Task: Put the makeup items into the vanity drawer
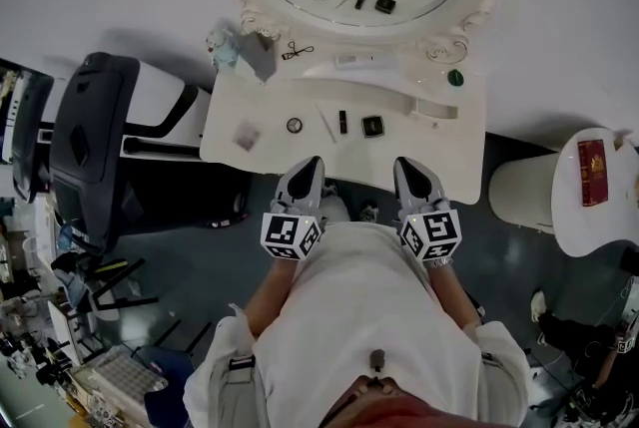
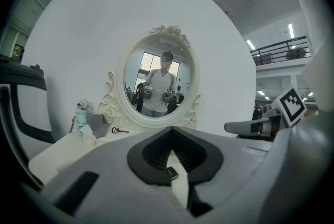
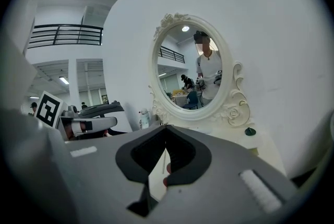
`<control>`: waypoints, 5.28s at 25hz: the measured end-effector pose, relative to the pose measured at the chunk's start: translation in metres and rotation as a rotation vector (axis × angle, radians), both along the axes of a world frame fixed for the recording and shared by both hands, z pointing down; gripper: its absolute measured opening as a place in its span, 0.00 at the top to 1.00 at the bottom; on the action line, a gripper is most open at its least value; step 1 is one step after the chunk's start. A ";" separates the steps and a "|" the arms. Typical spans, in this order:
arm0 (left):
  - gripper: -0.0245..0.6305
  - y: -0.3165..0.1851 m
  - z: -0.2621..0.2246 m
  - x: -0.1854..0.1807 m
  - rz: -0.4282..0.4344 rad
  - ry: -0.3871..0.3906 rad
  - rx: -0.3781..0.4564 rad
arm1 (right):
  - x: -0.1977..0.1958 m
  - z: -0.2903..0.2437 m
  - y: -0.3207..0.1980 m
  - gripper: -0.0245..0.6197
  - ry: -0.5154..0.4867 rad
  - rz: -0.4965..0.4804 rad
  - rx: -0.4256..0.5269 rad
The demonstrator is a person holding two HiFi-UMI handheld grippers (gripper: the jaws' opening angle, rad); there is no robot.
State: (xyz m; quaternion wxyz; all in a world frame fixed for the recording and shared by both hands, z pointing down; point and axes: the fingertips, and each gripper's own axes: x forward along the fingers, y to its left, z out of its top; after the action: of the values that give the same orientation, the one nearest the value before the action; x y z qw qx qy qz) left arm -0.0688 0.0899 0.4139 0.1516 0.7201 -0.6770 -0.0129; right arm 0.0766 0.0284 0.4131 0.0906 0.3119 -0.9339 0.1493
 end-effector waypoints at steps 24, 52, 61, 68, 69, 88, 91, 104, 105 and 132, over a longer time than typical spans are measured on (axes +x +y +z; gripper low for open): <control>0.85 -0.093 0.112 -0.120 0.070 -0.146 -0.232 | -0.102 0.001 -0.048 0.95 0.099 0.083 -0.007; 0.46 -0.085 0.300 -0.165 0.222 -0.229 -0.630 | -0.131 0.031 -0.054 0.95 0.183 0.178 -0.101; 0.49 -0.089 0.316 -0.167 0.245 -0.246 -0.663 | -0.129 0.033 -0.055 0.95 0.182 0.194 -0.109; 0.64 -0.087 0.314 -0.165 0.263 -0.229 -0.668 | -0.127 0.033 -0.051 0.95 0.173 0.212 -0.114; 0.64 -0.087 0.314 -0.166 0.260 -0.217 -0.669 | -0.127 0.032 -0.050 0.95 0.173 0.215 -0.113; 0.64 -0.093 0.257 -0.145 0.259 -0.119 -0.571 | -0.118 0.028 -0.038 0.95 0.143 0.204 -0.101; 0.64 -0.093 0.244 -0.136 0.259 -0.118 -0.556 | -0.113 0.028 -0.038 0.95 0.140 0.188 -0.093; 0.64 -0.106 0.196 -0.066 0.192 -0.037 -0.528 | -0.048 0.023 -0.055 0.95 0.133 0.113 -0.060; 0.64 -0.109 0.193 -0.057 0.191 -0.035 -0.523 | -0.040 0.023 -0.058 0.95 0.127 0.114 -0.065; 0.63 -0.225 0.196 0.161 0.389 -0.083 -0.498 | 0.162 0.039 -0.118 0.95 0.163 0.268 -0.103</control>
State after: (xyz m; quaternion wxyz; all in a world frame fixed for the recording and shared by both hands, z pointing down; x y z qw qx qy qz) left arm 0.0917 -0.1355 0.6102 0.2950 0.7768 -0.5144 0.2120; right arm 0.2384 -0.0891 0.4524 0.1611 0.4396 -0.8647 0.1818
